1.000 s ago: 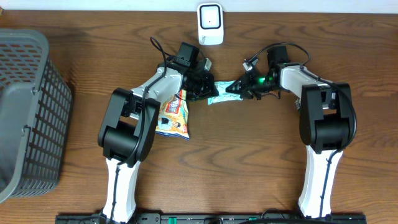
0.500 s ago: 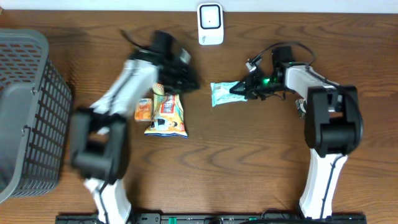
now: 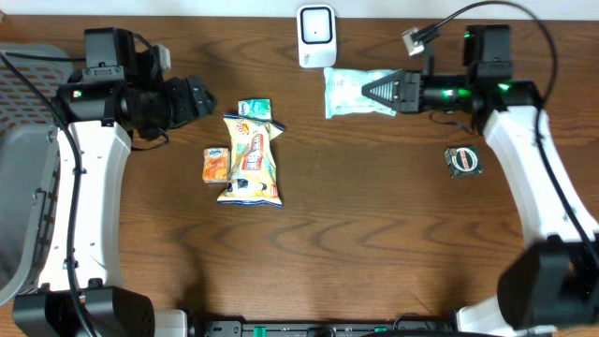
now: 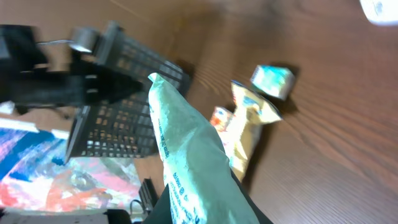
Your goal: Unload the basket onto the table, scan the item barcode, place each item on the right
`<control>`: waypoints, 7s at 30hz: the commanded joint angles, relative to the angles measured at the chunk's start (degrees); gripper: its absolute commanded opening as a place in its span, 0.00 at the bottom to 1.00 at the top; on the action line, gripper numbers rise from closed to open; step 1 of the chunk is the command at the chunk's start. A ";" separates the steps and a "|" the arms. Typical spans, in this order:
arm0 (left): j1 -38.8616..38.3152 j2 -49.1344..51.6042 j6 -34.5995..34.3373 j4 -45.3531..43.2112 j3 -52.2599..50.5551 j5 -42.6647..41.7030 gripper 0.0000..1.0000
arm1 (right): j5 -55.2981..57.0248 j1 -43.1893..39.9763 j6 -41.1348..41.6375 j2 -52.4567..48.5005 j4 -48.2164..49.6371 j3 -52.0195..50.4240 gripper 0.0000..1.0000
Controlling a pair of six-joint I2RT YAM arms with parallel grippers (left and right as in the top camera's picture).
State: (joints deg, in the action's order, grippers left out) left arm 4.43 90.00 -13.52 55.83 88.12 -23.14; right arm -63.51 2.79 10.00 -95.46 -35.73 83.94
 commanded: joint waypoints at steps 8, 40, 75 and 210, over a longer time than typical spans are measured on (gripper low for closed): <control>0.11 0.33 0.83 0.70 -0.68 10.36 0.98 | 6.97 1.95 5.86 7.45 1.29 1.38 0.01; 0.11 0.35 0.85 0.70 -0.68 10.36 0.98 | 92.98 28.02 -83.45 -39.47 65.51 11.41 0.01; 0.11 0.35 0.83 0.70 -0.68 10.36 0.98 | 87.56 24.37 -52.43 -21.79 50.75 11.41 0.01; 0.11 0.35 0.83 0.70 -0.68 10.36 0.98 | 112.54 33.07 -8.02 -4.24 -4.20 -7.34 0.01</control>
State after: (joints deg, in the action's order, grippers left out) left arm 4.45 90.02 -13.43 56.45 87.57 -13.17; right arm 32.84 35.62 6.57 -97.86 -40.75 76.34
